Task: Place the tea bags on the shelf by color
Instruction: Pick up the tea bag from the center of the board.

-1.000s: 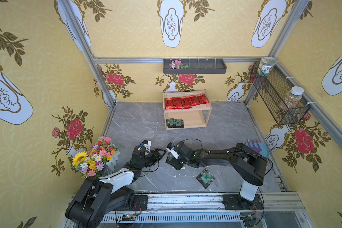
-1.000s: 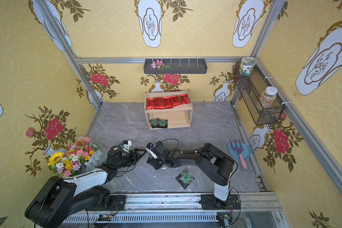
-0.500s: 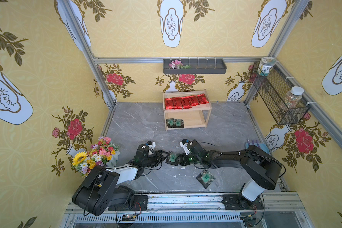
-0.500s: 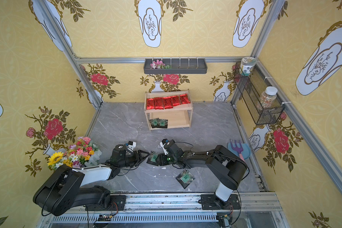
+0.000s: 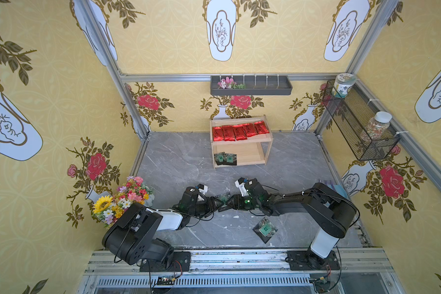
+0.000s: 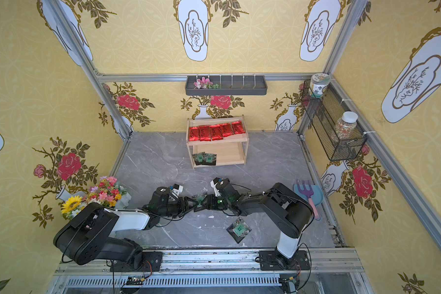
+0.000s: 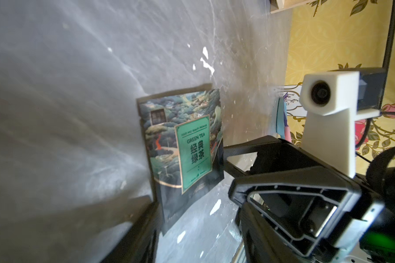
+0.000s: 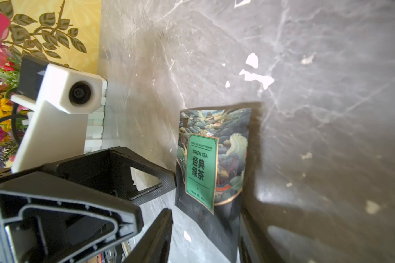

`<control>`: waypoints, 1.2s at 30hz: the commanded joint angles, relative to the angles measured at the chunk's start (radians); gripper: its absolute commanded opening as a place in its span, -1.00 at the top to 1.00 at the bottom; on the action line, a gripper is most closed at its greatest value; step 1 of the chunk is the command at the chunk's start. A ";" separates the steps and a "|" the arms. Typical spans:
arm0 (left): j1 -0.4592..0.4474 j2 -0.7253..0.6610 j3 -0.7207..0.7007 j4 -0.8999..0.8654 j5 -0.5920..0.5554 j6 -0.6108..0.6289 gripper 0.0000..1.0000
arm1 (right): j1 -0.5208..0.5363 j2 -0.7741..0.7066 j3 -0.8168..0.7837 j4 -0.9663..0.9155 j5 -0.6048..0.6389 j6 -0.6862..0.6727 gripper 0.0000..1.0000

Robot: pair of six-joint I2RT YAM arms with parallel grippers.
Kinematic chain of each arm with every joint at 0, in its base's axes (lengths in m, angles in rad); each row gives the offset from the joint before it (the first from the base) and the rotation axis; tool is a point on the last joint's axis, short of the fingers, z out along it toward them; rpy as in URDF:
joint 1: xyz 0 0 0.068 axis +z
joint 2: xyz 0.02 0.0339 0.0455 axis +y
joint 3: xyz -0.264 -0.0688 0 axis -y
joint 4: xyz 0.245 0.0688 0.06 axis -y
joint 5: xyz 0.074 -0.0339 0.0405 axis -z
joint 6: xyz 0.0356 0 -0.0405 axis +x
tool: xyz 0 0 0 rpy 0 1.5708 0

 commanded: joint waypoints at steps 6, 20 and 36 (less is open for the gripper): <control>-0.003 -0.072 -0.019 -0.009 -0.024 -0.014 -0.20 | -0.031 0.026 0.037 0.014 -0.049 -0.016 0.02; -0.004 -0.025 0.077 -0.003 -0.038 0.019 -0.17 | -0.085 -0.006 0.035 -0.016 -0.085 -0.032 0.03; -0.003 0.039 0.073 0.023 -0.039 0.031 -0.16 | -0.089 0.036 0.062 -0.022 -0.130 -0.028 0.04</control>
